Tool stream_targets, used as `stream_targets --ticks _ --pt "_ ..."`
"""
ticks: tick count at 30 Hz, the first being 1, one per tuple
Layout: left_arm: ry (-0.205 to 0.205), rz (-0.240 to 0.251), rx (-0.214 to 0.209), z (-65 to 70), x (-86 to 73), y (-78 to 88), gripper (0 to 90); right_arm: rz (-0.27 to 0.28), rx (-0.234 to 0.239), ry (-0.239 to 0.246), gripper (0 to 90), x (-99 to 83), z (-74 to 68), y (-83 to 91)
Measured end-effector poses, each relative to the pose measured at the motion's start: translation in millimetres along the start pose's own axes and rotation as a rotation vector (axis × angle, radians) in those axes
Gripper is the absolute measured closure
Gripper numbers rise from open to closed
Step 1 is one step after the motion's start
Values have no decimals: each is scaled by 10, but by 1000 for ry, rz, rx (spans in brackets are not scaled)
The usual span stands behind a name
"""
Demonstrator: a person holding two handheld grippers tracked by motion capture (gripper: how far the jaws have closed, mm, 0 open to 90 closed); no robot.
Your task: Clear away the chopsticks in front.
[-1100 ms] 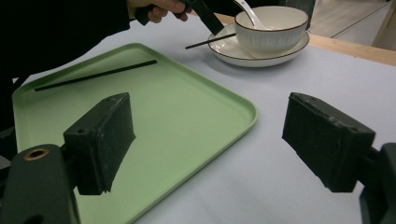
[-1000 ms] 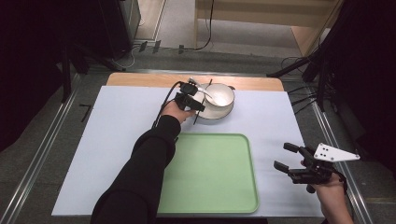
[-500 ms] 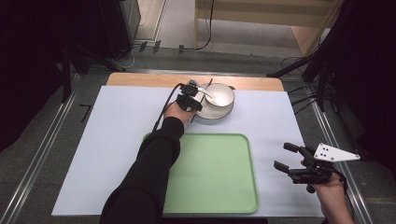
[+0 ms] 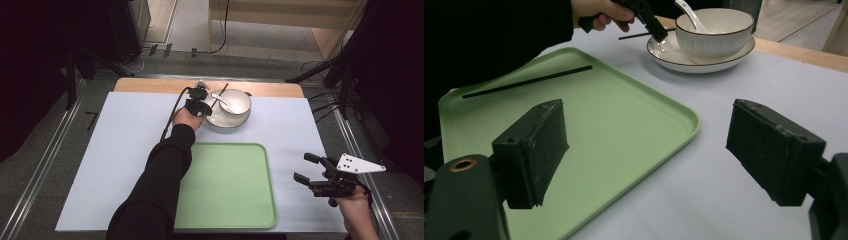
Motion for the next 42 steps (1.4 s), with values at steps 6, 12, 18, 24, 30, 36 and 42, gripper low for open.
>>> stream_targets --ticks 6,12,18,24,30,36,42 --pt "35 39 11 -168 54 328 859 -2 -2 3 169 -5 3 2" --pt "63 64 15 -363 -25 670 859 -9 -8 6 169 -11 -3 -3" --pt "78 93 9 -495 -184 978 858 -7 -11 3 169 -10 -8 -7" --pt "69 100 -14 -561 -440 1201 858 -6 -7 6 169 -5 -13 -21" --pt "78 110 -42 -576 -713 1324 858 -13 -2 8 169 -6 -13 -52" --pt "74 119 -43 -551 -994 1418 858 -20 -1 9 169 -7 -3 -66" --pt "77 127 -53 -508 -1265 1464 857 -23 1 10 169 -1 -10 -82"
Point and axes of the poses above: each handheld gripper's, and its own axes: y roughly backward along the jaws, x roughly out of its top, z roughly to its right, the point moved 1 cm from there along -y, roughly forward along the jaws, and after that the axes turned 6 degrees about z, right-handed, at the moved point
